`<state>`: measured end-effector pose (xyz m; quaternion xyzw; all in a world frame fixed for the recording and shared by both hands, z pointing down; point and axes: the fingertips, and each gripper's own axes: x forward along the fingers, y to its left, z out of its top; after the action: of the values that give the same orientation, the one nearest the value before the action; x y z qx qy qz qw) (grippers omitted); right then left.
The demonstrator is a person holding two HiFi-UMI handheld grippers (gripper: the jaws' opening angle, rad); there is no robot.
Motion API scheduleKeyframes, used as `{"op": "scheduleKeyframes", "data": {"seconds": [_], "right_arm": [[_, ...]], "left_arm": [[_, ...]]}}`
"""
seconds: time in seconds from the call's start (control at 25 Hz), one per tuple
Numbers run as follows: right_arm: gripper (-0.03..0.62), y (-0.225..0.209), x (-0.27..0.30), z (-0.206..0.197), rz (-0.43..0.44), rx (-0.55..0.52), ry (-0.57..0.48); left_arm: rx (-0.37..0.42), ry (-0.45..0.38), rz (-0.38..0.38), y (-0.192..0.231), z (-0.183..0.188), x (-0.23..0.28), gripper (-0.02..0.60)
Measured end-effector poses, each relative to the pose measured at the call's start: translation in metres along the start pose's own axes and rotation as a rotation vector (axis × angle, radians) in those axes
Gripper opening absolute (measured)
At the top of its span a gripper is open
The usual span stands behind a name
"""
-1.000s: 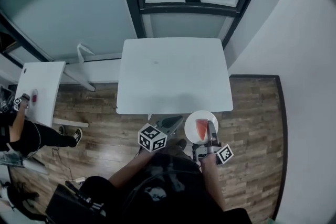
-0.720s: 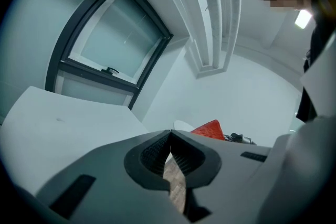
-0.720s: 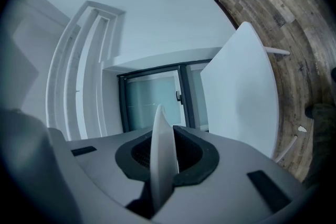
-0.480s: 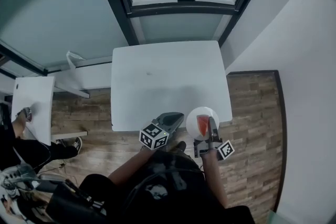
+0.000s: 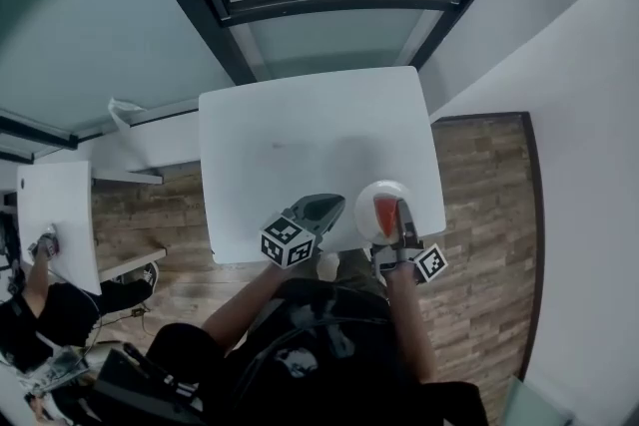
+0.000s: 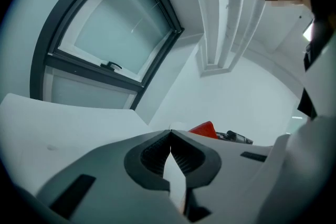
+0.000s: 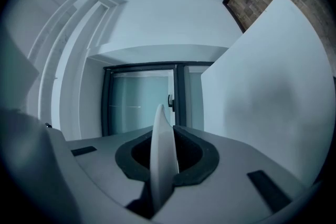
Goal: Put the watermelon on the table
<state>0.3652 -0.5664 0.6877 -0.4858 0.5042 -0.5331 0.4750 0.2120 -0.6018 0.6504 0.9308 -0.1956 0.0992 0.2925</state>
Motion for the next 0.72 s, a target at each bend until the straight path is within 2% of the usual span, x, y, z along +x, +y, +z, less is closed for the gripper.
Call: {"op": "scheduleKeyframes", "data": {"seconds": [0.16,0.28,0.44,0.72], "right_arm": [[0.048,-0.028,0.036,0.025,-0.068,0.005,0.001],[0.048,-0.039,0.070,0.045,-0.069,-0.022,0.016],[0.048,-0.065,0.112,0.071,-0.077,-0.042,0.012],[0.048,-0.166,0.151,0.104,-0.292,-0.046,-0.003]], "left_arm": [[-0.069,-0.033,0.059,0.032,0.002,0.030,0.006],[-0.120,-0.044,0.092,0.053,-0.001,0.065,0.006],[-0.151,-0.014,0.122,0.079,-0.009,0.103,0.006],[-0.153,0.038,0.157,0.111,-0.023,0.153,0.006]]}}
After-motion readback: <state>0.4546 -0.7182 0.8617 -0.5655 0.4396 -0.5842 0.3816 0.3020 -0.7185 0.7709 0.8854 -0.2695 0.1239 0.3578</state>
